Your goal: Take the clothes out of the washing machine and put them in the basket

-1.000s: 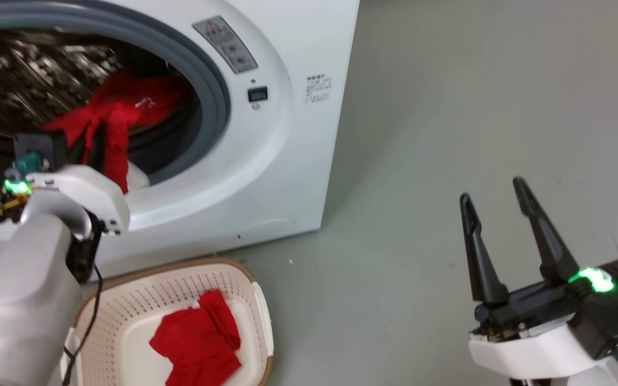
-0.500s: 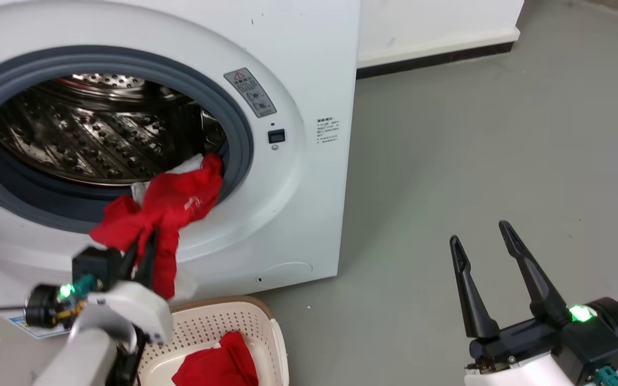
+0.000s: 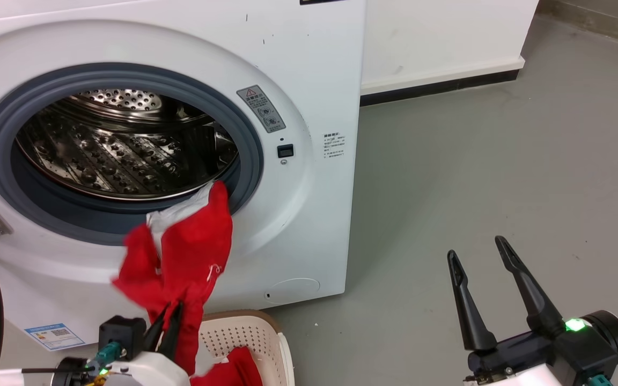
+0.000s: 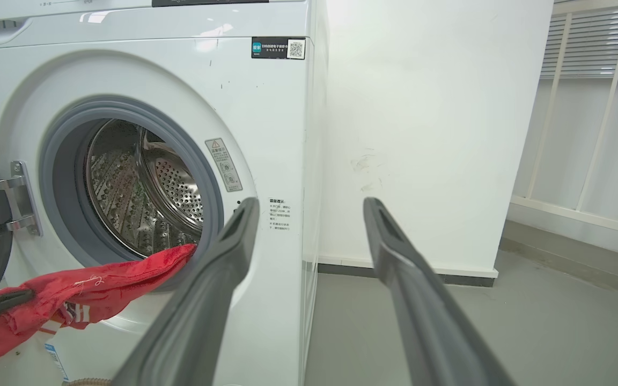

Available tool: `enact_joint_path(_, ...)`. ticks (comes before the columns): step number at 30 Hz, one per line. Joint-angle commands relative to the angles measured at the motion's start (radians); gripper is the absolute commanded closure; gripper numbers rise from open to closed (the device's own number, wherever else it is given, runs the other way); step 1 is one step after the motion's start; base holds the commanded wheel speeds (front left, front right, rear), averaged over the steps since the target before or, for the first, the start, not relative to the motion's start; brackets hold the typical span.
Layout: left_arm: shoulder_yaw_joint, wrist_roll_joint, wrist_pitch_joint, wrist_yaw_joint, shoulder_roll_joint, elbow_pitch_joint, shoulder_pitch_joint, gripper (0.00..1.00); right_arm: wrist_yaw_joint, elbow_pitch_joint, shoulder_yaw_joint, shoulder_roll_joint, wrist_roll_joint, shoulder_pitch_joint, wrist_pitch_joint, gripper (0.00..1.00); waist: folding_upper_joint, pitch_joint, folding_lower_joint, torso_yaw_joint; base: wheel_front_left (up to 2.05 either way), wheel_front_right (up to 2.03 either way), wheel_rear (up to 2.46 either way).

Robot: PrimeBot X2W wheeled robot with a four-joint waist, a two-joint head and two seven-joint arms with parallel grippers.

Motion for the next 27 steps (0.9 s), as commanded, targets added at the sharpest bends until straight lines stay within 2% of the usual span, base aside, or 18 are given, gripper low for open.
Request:
enact_joint_path(1,0.000,-0.004,0.000,-0.004,-0.001,0.004,0.007,1.00,-0.001,0.003,0.002,0.000,-0.006,0.008,-0.002,0.00,0.0000,-0.001,0.0001,-0.001,0.00,0.00,0.00)
enact_joint_path(9,0.000,-0.035,-0.021,-0.027,-0.033,0.116,0.036,1.00,-0.001,0.006,0.015,0.000,-0.006,-0.007,-0.002,0.00,0.0000,-0.001,0.0001,-0.034,0.00,0.00,0.00)
enact_joint_path(18,0.008,-0.075,-0.043,-0.089,-0.098,0.345,0.020,1.00,-0.001,0.006,0.025,0.000,-0.002,-0.029,-0.002,0.00,0.0000,0.019,0.0001,-0.093,0.00,0.00,0.00)
enact_joint_path(22,0.012,-0.083,-0.048,-0.119,-0.132,0.456,-0.014,1.00,-0.001,-0.003,0.035,0.000,0.000,-0.046,-0.002,0.00,0.0000,0.054,0.0001,-0.114,0.00,0.00,0.00)
enact_joint_path(27,0.021,-0.090,-0.051,-0.149,-0.159,0.585,-0.095,1.00,-0.001,-0.019,0.038,0.000,0.011,-0.086,-0.002,0.00,0.0000,0.148,0.0001,-0.133,0.00,0.00,0.00)
